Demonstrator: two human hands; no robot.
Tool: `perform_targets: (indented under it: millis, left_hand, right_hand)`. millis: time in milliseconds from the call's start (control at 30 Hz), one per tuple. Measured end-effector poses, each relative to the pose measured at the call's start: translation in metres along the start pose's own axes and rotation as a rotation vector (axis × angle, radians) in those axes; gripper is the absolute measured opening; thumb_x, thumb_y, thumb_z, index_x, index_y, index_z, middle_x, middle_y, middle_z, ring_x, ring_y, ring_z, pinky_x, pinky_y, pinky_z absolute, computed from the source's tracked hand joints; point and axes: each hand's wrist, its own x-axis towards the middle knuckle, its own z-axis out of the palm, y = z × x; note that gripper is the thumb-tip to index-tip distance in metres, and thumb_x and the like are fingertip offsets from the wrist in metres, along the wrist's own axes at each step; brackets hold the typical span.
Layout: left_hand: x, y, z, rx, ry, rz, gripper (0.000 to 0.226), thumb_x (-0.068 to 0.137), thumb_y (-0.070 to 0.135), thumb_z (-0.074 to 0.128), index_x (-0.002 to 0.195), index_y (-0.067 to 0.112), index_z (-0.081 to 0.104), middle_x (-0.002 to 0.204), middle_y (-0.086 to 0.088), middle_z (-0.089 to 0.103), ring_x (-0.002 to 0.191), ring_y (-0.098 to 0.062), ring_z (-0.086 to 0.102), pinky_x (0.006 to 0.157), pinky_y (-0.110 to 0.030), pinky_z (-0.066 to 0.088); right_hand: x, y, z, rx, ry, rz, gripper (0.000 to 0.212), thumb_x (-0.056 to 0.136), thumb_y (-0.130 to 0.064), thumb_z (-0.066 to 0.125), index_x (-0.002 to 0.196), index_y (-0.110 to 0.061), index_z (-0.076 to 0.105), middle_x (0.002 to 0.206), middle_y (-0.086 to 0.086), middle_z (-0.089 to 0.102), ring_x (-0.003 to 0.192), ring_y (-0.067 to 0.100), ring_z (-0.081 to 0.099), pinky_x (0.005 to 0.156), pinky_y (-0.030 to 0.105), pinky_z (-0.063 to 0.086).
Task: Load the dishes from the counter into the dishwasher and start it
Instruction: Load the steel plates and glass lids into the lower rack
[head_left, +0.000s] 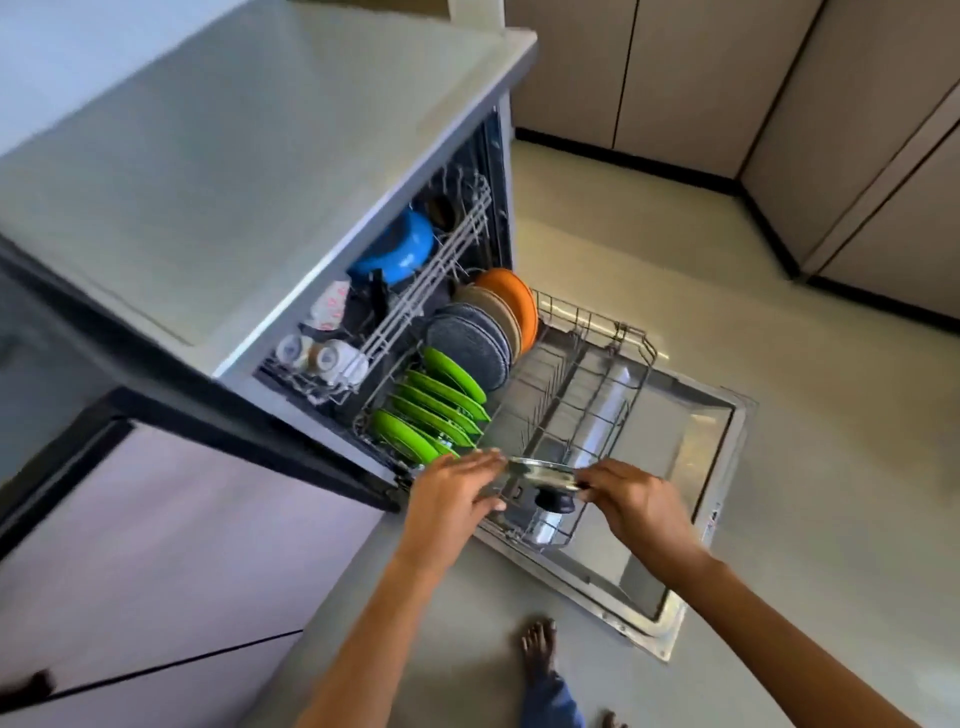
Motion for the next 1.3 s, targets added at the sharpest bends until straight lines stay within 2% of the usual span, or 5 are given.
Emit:
perform_targets:
  millis: [167, 267, 333, 500, 1300]
  left_hand:
    - [-0.018, -0.065, 0.113, 0.15, -0.109, -0.193, 0.059, 0.056, 0.016, 0.09, 0.11, 0.006, 0.07, 0.111, -0.009, 0.069, 0.098, -0.024, 0.068, 0.083, -0.041, 0.054]
    - [-0.035, -0.079, 0.165, 0.218, -0.423, -0.22, 0.062, 0.089, 0.029, 0.062, 0.143, 0.009, 0.039, 0.151, -0.007, 0.033, 0.138, -0.023, 0.034, 0.112, -0.044, 0.024]
    - [-0.039, -0.086, 0.191, 0.26, -0.569, -0.167, 0.063, 0.1, 0.035, 0.039, 0.151, 0.011, 0.013, 0.159, -0.004, 0.005, 0.146, -0.018, 0.004, 0.116, -0.04, 0.001]
    - [-0.034, -0.097, 0.231, 0.261, -0.727, -0.103, 0.069, 0.1, 0.038, 0.036, 0.151, 0.008, 0.0, 0.159, -0.007, -0.004, 0.146, -0.018, -0.005, 0.115, -0.04, -0.008]
    - [-0.016, -0.103, 0.249, 0.208, -0.85, -0.157, 0.081, 0.097, 0.05, 0.038, 0.15, 0.011, -0.008, 0.157, -0.005, -0.017, 0.145, -0.017, -0.013, 0.112, -0.039, -0.014]
  right_hand:
    - [0.016, 0.046, 0.082, 0.154, 0.022, 0.278, 0.018, 0.077, -0.003, 0.072, 0.093, -0.01, 0.072, 0.085, 0.006, 0.073, 0.069, 0.029, 0.067, 0.057, 0.037, 0.054]
    - [0.036, 0.065, 0.124, 0.257, -0.073, 0.391, 0.014, 0.083, -0.01, 0.069, 0.096, -0.011, 0.073, 0.085, 0.006, 0.073, 0.076, 0.027, 0.068, 0.07, 0.039, 0.054]
    - [0.048, 0.077, 0.151, 0.284, -0.175, 0.43, 0.018, 0.085, -0.012, 0.067, 0.103, -0.011, 0.071, 0.094, 0.007, 0.073, 0.086, 0.026, 0.068, 0.08, 0.039, 0.053]
    - [0.069, 0.091, 0.196, 0.242, -0.328, 0.364, 0.018, 0.089, -0.012, 0.062, 0.105, -0.012, 0.071, 0.102, 0.005, 0.072, 0.094, 0.024, 0.066, 0.084, 0.032, 0.05]
    - [0.082, 0.102, 0.221, 0.276, -0.486, 0.375, 0.029, 0.084, -0.012, 0.068, 0.112, -0.005, 0.066, 0.108, 0.01, 0.069, 0.096, 0.02, 0.067, 0.092, 0.032, 0.051]
